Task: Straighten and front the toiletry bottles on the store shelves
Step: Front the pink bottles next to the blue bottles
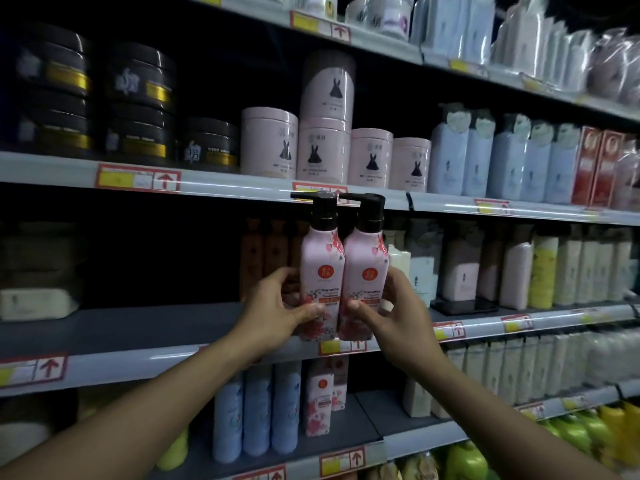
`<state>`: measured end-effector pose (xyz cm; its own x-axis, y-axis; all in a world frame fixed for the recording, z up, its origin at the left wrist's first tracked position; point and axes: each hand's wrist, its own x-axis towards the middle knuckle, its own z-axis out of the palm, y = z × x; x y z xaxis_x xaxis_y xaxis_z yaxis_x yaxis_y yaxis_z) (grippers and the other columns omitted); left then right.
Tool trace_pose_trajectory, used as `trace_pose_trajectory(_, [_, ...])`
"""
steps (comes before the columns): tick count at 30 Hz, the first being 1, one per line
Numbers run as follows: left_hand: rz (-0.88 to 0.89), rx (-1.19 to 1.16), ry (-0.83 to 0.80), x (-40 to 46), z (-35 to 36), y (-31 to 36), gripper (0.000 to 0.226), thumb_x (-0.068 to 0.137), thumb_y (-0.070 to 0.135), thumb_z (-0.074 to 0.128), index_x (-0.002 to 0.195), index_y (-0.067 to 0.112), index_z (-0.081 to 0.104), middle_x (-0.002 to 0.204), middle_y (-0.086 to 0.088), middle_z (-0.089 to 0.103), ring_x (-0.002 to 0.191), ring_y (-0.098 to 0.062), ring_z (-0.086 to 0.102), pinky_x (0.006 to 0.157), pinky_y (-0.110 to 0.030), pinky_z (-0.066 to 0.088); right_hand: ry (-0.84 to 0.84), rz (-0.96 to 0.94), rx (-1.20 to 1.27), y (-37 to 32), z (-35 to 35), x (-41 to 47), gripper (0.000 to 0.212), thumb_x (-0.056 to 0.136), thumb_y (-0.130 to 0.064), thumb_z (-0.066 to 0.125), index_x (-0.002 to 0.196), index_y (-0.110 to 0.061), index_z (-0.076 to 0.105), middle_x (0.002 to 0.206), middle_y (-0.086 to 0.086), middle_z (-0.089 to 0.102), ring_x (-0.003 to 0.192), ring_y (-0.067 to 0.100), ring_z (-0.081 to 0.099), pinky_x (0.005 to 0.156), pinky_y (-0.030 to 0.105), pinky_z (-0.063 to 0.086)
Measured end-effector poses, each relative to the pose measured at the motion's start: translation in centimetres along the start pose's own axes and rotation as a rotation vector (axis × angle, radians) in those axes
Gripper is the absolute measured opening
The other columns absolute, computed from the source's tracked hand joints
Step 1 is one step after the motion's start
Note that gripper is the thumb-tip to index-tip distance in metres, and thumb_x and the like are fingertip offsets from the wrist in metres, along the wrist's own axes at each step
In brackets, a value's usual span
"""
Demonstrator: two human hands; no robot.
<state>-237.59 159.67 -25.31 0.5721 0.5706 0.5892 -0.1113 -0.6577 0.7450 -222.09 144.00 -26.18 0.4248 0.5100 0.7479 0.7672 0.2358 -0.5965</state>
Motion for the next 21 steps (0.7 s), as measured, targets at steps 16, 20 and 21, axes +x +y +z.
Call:
trace_pose_trajectory(16, [-0.054,-0.013,-0.130,-4.6,6.2,-1.1,0.047,0.082,0.013,0.087,0.121,0.024,0.064,0.107,0.011,0.077,0.092,0.003,0.073,0.079,-0.018,0.060,-0.030,0.135,0.002,4.6,-4.2,-6.5,0.056,0.087,-0.027,0.082,0.136,-0.028,0.055,0.119,-0.019,0.070,0.114,0.000,0.065,0.090,0.029,0.060])
trace_pose_trajectory(20, [-0.138,-0.040,-0.171,-5.4,8.4,-3.1,0.048,0.082,0.014,0.087,0.122,0.025,0.063,0.110,0.009,0.077,0.093,0.002,0.073,0.084,-0.026,0.063,-0.051,0.207,0.010,6.8,-4.5,-8.2,0.055,0.088,-0.027,0.081,0.136,-0.027,0.055,0.116,-0.021,0.071,0.112,-0.003,0.066,0.089,0.031,0.061])
trace_pose_trajectory(21, [-0.154,-0.043,-0.183,-5.6,9.0,-3.6,0.049,0.082,0.013,0.087,0.122,0.023,0.063,0.109,0.010,0.077,0.092,0.004,0.073,0.083,-0.024,0.062,-0.057,0.225,0.005,7.4,-4.6,-8.7,0.054,0.088,-0.027,0.080,0.136,-0.027,0.055,0.115,-0.022,0.071,0.111,-0.003,0.066,0.088,0.030,0.062])
